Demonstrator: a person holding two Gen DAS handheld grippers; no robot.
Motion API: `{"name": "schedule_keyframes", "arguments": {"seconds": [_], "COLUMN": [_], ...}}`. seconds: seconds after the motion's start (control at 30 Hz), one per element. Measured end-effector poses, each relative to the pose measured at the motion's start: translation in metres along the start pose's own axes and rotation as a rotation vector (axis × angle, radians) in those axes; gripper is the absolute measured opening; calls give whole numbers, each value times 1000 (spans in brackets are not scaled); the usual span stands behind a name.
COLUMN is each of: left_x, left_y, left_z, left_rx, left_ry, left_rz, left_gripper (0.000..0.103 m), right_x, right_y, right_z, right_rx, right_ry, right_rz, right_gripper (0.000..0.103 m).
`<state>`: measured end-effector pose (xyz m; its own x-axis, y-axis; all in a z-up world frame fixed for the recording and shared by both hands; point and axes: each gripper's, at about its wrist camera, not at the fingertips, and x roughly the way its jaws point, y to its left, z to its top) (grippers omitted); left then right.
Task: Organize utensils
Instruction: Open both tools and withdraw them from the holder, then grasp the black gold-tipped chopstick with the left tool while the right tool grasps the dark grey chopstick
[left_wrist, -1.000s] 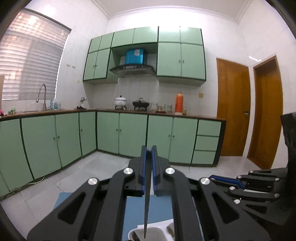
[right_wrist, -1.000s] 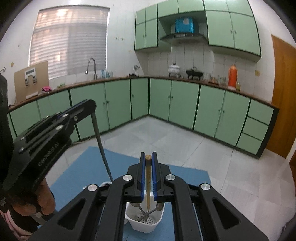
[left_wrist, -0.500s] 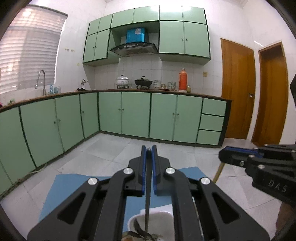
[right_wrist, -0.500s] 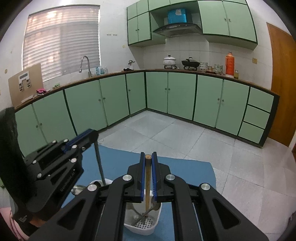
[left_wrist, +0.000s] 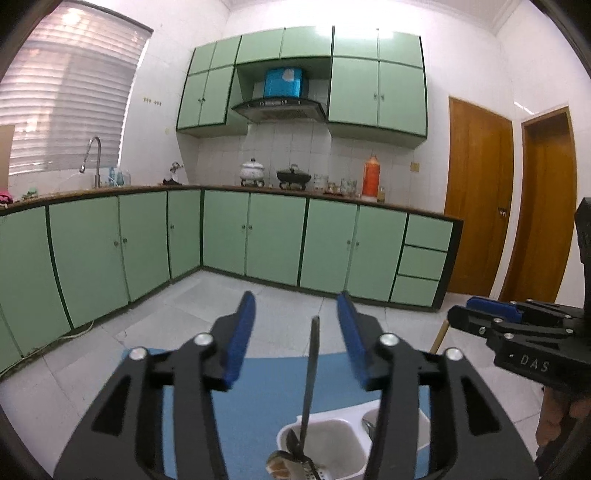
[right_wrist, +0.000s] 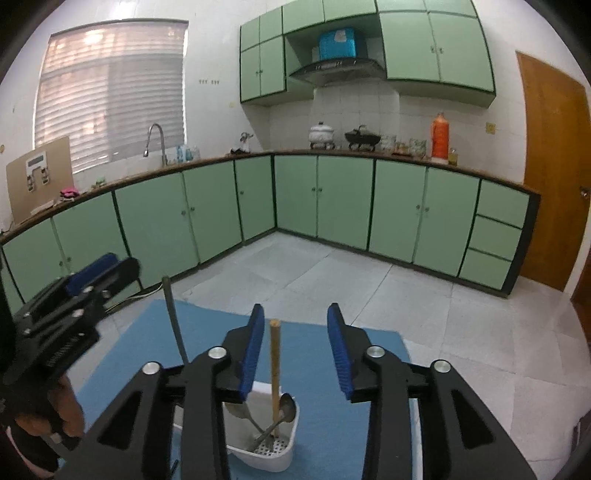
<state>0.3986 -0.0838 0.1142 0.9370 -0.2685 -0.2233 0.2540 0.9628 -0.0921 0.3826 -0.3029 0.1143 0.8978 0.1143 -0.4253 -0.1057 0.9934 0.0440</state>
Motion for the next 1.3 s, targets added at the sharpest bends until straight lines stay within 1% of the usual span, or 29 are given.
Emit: {"name": "schedule_keyframes", "arguments": {"seconds": [0.07, 0.1, 0.13, 0.17, 0.2, 0.23, 0.27, 0.3, 0.37, 0.43, 0.53, 0.63, 0.73, 0.8, 0.87, 0.93, 1.03, 1.2, 1.3], "left_x": [-11, -20, -26, -36, -47, -54, -64, -76, -98, -115, -140, -163, -179, -193, -204, -212, -219, -230, -233], "left_y": [2, 3, 4, 6, 7, 7, 7, 7, 6, 5, 5, 7, 7, 5, 5, 3, 3, 2, 1], "left_z": [4, 4, 5, 4, 2, 0, -4, -10, -23, -34, -57, -85, -109, -133, -155, -178, -204, -235, -252], "left_rx": [2, 5, 7, 7, 10, 15, 24, 32, 51, 67, 75, 62, 66, 83, 89, 84, 88, 76, 82], "left_ry": [-19, -35, -48, -69, -83, -89, -94, -102, -118, -130, -118, -86, -76, -63, -49, -26, 2, 26, 43], "left_rz": [2, 9, 15, 21, 27, 32, 38, 43, 57, 70, 71, 71, 91, 110, 127, 129, 131, 132, 136], "left_gripper": [59, 66, 74, 77, 83, 87, 89, 91, 96, 98, 98, 98, 98, 98, 98, 98, 98, 98, 97], "right_x": [-11, -19, -25, -33, -41, -46, -54, -63, -77, -93, -113, -130, -142, -149, -151, -153, -155, -160, -164], "right_y": [-2, -3, -3, -3, -3, -2, -2, -1, 2, 7, 14, 18, 23, 28, 33, 41, 51, 65, 73], "right_z": [0, -1, -2, -6, -11, -15, -22, -30, -44, -63, -90, -118, -149, -177, -198, -221, -251, -291, -316], "right_rx": [-3, -7, -9, -12, -15, -17, -16, -15, -15, -15, 0, 36, 60, 70, 73, 66, 57, 38, 46], "right_ry": [-26, -43, -56, -75, -94, -105, -119, -135, -163, -191, -211, -216, -216, -208, -194, -176, -169, -165, -163], "right_rz": [-17, -32, -44, -61, -73, -81, -96, -109, -121, -134, -141, -119, -121, -142, -136, -145, -165, -169, -155], "right_gripper": [43, 46, 51, 56, 60, 65, 72, 76, 87, 93, 95, 96, 96, 96, 96, 96, 96, 95, 95]}}
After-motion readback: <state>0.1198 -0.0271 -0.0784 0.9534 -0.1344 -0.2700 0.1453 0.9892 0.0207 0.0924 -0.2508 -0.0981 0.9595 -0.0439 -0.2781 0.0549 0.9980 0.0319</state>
